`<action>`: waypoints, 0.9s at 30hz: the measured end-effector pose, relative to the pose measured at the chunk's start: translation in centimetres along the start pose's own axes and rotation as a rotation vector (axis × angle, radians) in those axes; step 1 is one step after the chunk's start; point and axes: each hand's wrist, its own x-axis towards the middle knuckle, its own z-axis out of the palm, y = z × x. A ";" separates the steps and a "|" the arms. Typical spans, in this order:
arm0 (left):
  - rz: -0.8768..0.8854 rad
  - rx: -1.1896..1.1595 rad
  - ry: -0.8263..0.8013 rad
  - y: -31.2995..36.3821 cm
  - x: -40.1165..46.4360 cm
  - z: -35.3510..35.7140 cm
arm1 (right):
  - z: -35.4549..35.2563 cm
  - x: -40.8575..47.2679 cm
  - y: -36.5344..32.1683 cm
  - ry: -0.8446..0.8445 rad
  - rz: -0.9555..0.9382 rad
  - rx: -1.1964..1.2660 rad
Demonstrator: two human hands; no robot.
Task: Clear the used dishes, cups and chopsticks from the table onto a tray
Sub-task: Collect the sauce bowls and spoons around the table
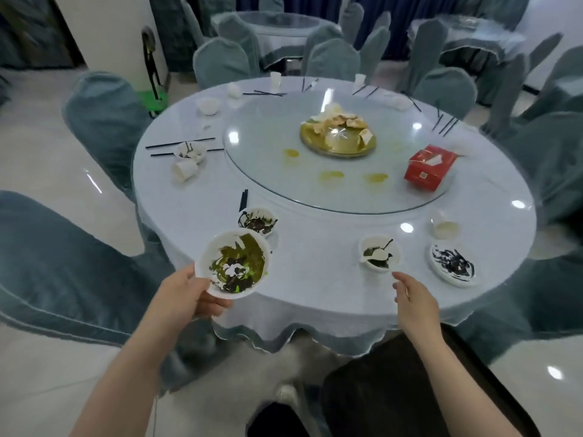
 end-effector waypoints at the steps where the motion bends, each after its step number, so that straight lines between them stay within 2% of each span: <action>1: 0.000 0.021 -0.008 0.6 1.5 0.4 | 0.5 1.5 -0.2 0.014 -0.017 -0.021; 5: -0.015 0.072 -0.045 3.7 6.5 2.0 | 2.4 7.2 -1.2 -0.016 -0.034 -0.170; 10: 0.013 0.070 -0.073 6.3 11.6 4.4 | 3.9 12.5 -2.3 -0.190 0.082 -0.512; 12: -0.011 0.077 -0.103 6.6 12.8 5.4 | 4.5 13.0 -2.2 -0.245 0.138 -0.575; 18: -0.050 0.079 -0.168 7.1 16.2 7.4 | 5.9 14.1 -2.2 -0.279 0.268 -0.601; 22: -0.061 0.077 -0.243 7.9 18.5 9.0 | 6.7 15.1 -2.9 -0.327 0.361 -0.502; 27: -0.040 0.139 -0.356 8.8 21.3 10.2 | 7.0 15.3 -4.0 -0.354 0.385 -0.430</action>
